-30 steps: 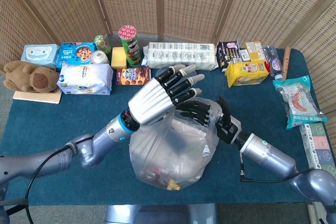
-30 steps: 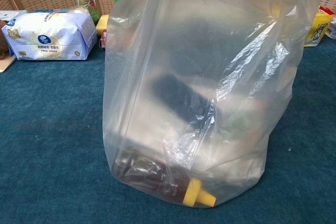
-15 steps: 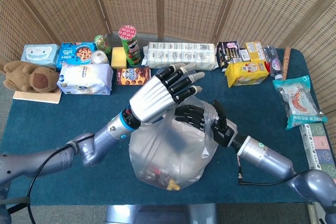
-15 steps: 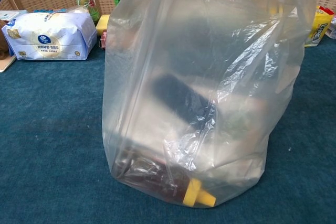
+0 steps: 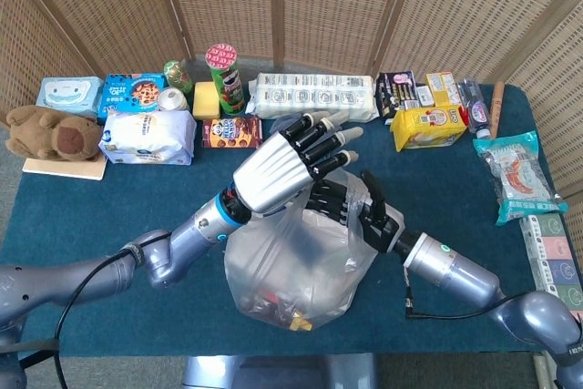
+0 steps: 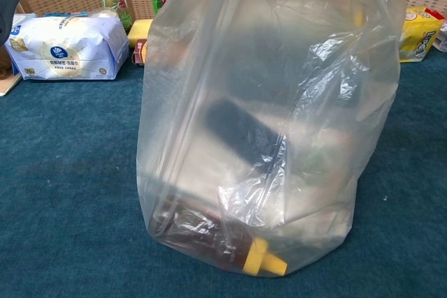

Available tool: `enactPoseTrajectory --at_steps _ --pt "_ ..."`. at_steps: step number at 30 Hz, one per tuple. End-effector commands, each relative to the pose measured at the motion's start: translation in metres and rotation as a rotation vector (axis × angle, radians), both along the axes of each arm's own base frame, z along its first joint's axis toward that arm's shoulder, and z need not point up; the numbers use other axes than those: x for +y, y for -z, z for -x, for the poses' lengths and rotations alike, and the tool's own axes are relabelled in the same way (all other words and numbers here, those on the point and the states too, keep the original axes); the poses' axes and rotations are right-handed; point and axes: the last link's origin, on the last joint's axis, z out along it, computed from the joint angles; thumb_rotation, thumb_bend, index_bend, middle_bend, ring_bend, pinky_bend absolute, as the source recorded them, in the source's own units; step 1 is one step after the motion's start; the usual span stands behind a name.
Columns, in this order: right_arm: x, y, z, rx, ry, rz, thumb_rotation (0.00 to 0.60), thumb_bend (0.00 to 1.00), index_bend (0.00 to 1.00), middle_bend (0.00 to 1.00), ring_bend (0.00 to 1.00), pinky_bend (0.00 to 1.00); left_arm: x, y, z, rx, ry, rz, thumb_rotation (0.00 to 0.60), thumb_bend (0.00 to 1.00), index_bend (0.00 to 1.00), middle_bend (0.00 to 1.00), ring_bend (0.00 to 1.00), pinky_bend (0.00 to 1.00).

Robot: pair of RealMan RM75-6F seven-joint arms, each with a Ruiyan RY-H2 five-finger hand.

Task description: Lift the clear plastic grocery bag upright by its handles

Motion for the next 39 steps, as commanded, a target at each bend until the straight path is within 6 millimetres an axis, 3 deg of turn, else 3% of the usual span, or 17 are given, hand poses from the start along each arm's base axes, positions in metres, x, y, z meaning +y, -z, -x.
enactPoseTrajectory --at_steps 1,19,39 --pt "0.0 0.001 -0.002 -0.001 -0.001 -0.003 0.002 0.1 0.22 0.21 0.09 0.07 0.0 0.001 -0.001 -0.001 -0.002 0.003 0.6 0.24 0.33 0.24 0.14 0.26" --pt "-0.002 0.003 -0.009 -0.023 0.006 -0.025 0.0 0.1 0.22 0.21 0.09 0.08 0.001 -0.001 -0.014 -0.021 0.014 -0.009 0.6 0.24 0.32 0.24 0.14 0.26" --pt "-0.001 0.0 -0.011 -0.039 0.007 -0.043 0.001 0.1 0.22 0.22 0.11 0.09 0.003 0.005 -0.014 -0.012 0.005 -0.002 0.6 0.24 0.32 0.24 0.14 0.26"
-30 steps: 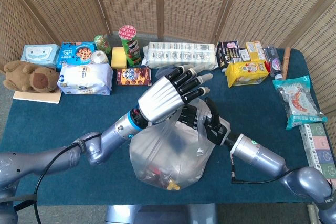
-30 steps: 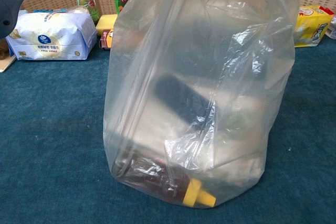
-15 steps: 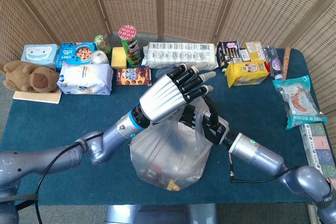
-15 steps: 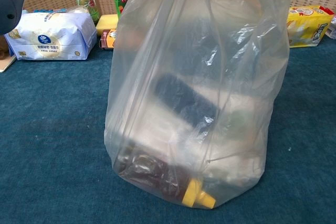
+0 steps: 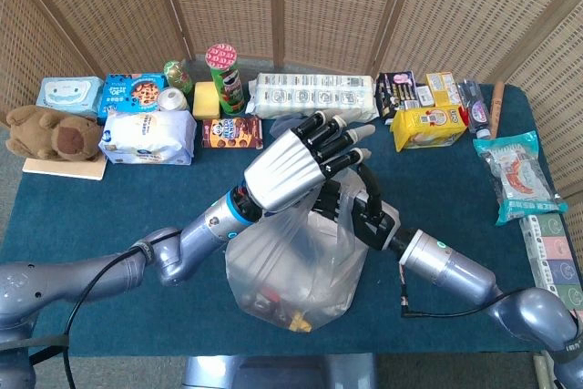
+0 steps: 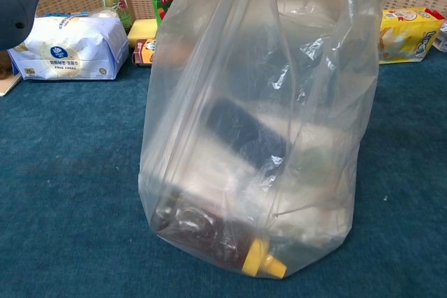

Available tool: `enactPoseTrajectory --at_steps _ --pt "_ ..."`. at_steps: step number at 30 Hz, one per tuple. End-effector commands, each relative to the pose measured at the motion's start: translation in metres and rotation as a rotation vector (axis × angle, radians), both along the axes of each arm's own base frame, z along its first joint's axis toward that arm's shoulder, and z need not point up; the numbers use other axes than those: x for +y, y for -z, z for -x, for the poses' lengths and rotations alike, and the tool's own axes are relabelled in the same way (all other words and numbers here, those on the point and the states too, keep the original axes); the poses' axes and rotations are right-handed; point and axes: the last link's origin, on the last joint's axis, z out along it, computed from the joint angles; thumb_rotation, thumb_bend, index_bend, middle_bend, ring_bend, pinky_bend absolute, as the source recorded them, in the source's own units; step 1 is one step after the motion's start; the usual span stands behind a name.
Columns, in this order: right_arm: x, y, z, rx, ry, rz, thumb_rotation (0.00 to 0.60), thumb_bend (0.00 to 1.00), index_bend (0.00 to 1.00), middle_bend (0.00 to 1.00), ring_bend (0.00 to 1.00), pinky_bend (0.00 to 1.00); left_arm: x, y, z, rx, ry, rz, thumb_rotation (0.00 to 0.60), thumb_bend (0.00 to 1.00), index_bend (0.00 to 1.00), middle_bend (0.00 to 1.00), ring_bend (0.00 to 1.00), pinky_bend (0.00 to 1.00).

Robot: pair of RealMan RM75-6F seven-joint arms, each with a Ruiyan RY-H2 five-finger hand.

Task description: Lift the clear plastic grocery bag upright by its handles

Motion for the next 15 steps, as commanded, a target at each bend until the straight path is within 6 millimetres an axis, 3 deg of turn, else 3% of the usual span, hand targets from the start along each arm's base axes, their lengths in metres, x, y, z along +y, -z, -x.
enactPoseTrajectory --at_steps 1,15 --pt "0.0008 0.0013 -0.0006 -0.001 -0.003 -0.008 0.0 0.1 0.22 0.23 0.11 0.1 0.0002 0.0003 -0.0001 0.0 0.0 0.0 0.6 0.24 0.32 0.24 0.14 0.26" --pt "0.0028 0.0057 -0.0069 -0.016 -0.007 -0.021 0.001 0.1 0.22 0.24 0.14 0.11 -0.0004 0.0035 -0.0026 -0.002 -0.004 0.01 0.6 0.24 0.32 0.24 0.14 0.26"
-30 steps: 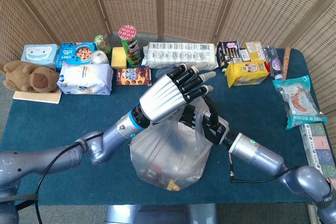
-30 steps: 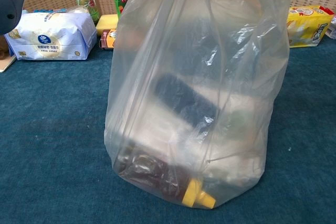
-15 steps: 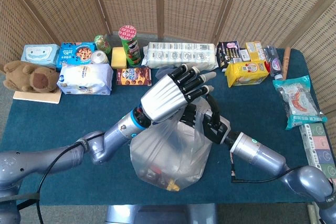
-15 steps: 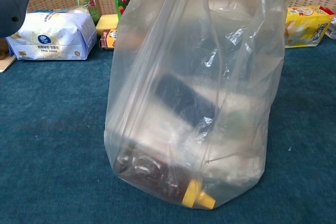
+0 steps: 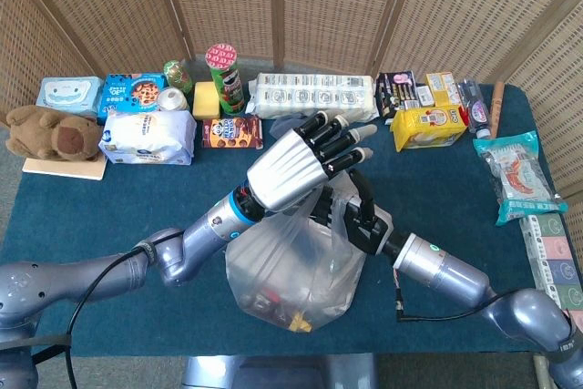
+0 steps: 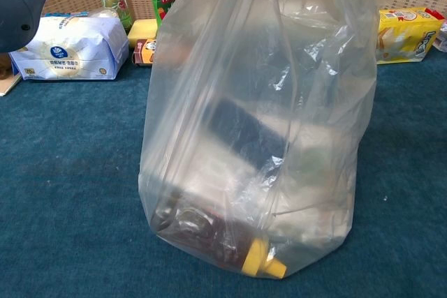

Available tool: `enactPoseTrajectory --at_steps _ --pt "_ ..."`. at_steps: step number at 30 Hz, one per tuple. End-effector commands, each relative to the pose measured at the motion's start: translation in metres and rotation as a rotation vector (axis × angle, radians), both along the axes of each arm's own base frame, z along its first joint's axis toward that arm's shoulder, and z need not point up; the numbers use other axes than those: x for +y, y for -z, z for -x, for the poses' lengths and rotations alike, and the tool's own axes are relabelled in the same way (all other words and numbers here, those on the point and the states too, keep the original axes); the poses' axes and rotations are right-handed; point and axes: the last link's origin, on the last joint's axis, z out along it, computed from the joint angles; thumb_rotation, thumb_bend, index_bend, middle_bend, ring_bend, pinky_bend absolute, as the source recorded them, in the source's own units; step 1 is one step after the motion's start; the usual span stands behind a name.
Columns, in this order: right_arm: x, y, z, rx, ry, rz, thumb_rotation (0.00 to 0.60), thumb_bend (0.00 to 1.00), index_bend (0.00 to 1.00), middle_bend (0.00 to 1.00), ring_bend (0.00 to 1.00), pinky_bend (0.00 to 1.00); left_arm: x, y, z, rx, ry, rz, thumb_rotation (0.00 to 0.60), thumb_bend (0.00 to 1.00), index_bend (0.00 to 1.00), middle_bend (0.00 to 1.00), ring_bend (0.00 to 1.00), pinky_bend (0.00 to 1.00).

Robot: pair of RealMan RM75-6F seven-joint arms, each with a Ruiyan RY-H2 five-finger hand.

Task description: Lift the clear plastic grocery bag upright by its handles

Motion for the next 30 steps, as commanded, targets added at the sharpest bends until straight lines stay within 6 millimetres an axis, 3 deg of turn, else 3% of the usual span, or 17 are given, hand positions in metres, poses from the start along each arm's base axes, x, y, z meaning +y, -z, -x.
enactPoseTrajectory --at_steps 1,17,30 --pt "0.0001 0.0 -0.001 -0.006 0.003 -0.002 0.0 0.1 0.23 0.24 0.14 0.11 -0.0002 0.0006 -0.0006 -0.001 0.001 0.001 0.6 0.24 0.32 0.24 0.14 0.26" --pt "-0.0005 0.0033 -0.0054 -0.022 0.008 -0.009 0.001 0.1 0.23 0.25 0.14 0.11 -0.0004 0.004 -0.0034 -0.002 0.002 0.007 0.6 0.24 0.31 0.24 0.14 0.26" --pt "0.0002 0.005 -0.007 -0.019 0.006 -0.01 0.0 0.11 0.28 0.3 0.2 0.15 -0.0004 0.0044 -0.0071 -0.01 0.005 0.006 0.6 0.24 0.31 0.24 0.14 0.26"
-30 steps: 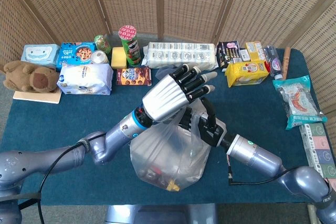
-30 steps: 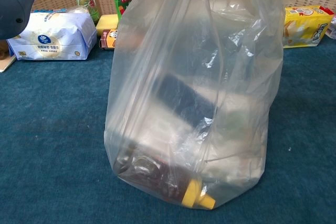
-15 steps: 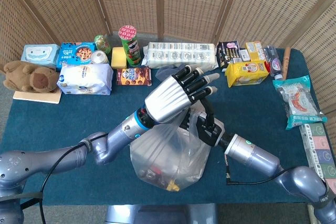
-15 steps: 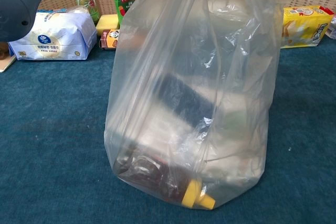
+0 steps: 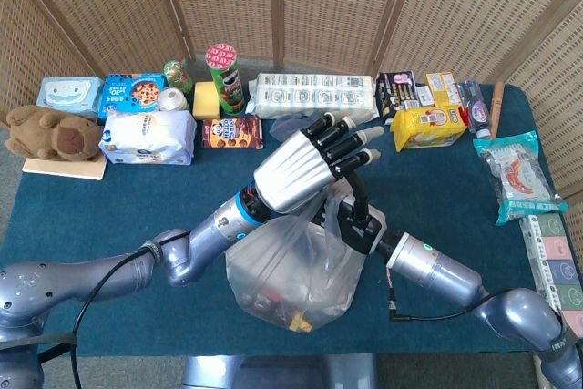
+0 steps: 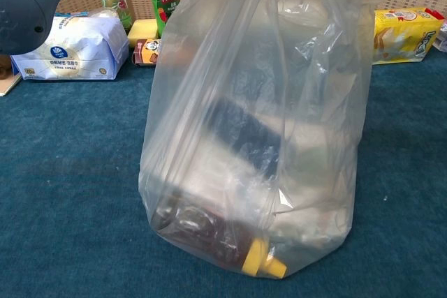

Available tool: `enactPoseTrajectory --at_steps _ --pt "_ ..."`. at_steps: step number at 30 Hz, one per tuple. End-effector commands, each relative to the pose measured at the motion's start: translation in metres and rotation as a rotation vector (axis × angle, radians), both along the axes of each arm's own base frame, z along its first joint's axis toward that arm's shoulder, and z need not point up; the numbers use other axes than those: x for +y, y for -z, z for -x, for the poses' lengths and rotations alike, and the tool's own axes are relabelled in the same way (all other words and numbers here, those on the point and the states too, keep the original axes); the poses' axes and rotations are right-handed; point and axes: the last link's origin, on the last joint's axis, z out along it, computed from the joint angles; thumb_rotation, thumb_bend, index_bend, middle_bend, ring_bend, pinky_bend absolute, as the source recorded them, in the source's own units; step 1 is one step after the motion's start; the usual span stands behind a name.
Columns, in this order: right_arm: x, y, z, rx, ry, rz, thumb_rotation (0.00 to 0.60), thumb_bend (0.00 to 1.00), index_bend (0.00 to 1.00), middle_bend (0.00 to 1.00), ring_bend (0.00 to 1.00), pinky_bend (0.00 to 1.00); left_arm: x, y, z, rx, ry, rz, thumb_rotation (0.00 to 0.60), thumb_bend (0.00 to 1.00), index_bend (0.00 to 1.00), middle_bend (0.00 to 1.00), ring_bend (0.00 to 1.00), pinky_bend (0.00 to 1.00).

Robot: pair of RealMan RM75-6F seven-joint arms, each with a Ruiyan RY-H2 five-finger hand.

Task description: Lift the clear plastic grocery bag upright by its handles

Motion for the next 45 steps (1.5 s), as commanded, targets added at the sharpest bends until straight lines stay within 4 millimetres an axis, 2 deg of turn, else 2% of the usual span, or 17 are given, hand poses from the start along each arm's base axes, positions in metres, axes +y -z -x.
enactPoseTrajectory --at_steps 1,7,23,30,36,45 --pt "0.0 0.0 0.001 0.002 0.001 -0.001 0.0 0.11 0.28 0.3 0.21 0.16 0.0 0.0 0.0 -0.001 -0.001 0.0 0.6 0.24 0.31 0.24 0.14 0.26" --pt "0.001 0.002 0.002 0.008 -0.001 -0.004 0.0 0.11 0.31 0.34 0.27 0.21 0.001 0.0 0.002 0.001 -0.006 -0.001 0.6 0.24 0.31 0.24 0.14 0.26" --pt "0.001 0.003 0.002 0.011 -0.007 -0.005 0.001 0.11 0.35 0.4 0.35 0.29 0.003 0.001 0.005 0.003 -0.015 0.003 0.6 0.24 0.31 0.24 0.14 0.26" --pt "0.0 0.001 0.005 0.016 0.0 -0.001 0.0 0.12 0.39 0.45 0.41 0.36 0.003 0.0 0.008 0.012 -0.022 0.008 0.6 0.23 0.3 0.24 0.14 0.25" --pt "-0.001 0.001 0.008 0.023 0.008 -0.006 0.001 0.12 0.42 0.49 0.46 0.42 0.003 -0.006 0.014 0.027 -0.048 0.023 0.6 0.22 0.28 0.24 0.13 0.25" --pt "-0.003 0.001 0.012 0.034 0.014 -0.013 0.0 0.13 0.45 0.55 0.52 0.52 0.003 -0.014 0.026 0.1 -0.135 0.099 0.6 0.19 0.19 0.21 0.09 0.22"
